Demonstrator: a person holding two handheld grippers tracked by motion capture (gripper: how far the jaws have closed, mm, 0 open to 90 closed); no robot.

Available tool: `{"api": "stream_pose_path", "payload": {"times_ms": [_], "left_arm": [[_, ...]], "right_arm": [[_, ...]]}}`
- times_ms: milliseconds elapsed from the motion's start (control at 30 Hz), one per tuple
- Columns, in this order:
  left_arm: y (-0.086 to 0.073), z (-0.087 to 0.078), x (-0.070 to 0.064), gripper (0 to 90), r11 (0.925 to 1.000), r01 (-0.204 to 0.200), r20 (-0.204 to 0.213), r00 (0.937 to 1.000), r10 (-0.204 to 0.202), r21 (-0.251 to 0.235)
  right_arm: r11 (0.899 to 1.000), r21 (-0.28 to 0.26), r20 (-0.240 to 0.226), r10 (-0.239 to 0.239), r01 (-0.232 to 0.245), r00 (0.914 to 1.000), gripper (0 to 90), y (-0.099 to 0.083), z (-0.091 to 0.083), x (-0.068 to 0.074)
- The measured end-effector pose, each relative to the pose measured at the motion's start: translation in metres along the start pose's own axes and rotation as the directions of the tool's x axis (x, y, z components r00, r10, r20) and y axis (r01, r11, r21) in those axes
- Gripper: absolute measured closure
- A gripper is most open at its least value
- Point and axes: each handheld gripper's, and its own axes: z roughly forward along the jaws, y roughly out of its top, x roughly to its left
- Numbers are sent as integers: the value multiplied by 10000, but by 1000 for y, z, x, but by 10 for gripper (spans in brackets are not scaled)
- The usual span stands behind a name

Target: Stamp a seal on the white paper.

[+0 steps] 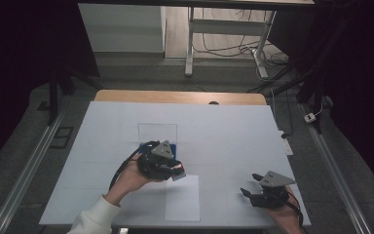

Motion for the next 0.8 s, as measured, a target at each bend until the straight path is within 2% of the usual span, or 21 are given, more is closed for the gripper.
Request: {"api": "stream_pose_path", "payload": {"times_ms": [300,800], "left_arm": [[-5,7,-10,697,10000,-65,139,9999,65,21],[-10,21,-15,697,9994,-107,383,9992,95,318]], "right_arm": [[10000,-11,0,-27,27,10000,293,0,0,0],[9999,79,-56,-97,98,9999,298,-1,1,0]]}}
